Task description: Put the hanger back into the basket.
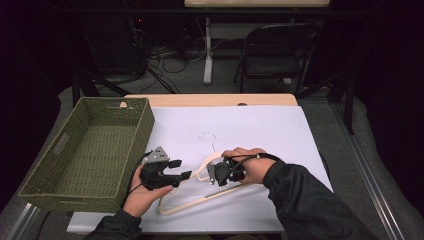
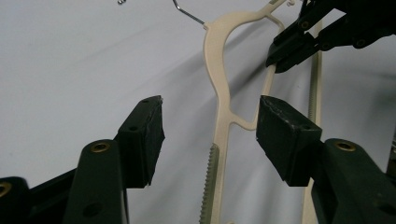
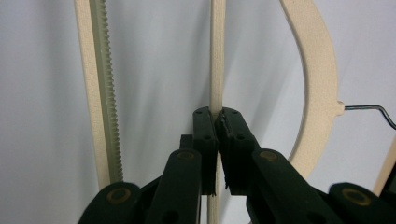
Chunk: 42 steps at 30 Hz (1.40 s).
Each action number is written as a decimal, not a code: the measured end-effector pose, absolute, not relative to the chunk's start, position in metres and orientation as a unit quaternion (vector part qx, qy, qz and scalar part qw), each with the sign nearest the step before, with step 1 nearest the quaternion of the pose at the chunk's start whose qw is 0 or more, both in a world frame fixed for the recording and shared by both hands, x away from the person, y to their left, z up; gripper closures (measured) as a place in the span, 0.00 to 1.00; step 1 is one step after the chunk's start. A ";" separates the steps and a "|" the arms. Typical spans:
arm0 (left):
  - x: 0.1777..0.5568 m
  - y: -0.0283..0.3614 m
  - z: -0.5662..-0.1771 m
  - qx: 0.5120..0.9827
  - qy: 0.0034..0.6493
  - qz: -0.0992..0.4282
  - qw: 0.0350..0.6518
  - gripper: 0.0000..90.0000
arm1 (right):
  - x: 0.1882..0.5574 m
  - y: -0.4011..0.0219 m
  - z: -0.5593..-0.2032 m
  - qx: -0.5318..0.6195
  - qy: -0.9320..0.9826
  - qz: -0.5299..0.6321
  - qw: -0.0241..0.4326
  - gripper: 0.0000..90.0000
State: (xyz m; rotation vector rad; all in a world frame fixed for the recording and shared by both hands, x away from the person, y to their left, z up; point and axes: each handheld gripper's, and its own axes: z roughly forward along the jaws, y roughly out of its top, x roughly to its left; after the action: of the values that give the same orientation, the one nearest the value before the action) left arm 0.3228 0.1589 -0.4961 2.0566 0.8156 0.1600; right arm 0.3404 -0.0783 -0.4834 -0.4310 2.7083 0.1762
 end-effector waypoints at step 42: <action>0.340 0.121 -0.512 0.857 0.312 -0.082 0.401 0.66 | 0.319 -0.084 -0.476 -0.190 0.945 0.085 0.253 0.95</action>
State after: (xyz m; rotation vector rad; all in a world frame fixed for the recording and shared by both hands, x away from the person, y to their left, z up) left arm 0.3399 0.1208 -0.5118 2.1674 0.7885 -0.2063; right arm 0.3188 -0.0842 -0.4759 -0.5178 2.5684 0.2305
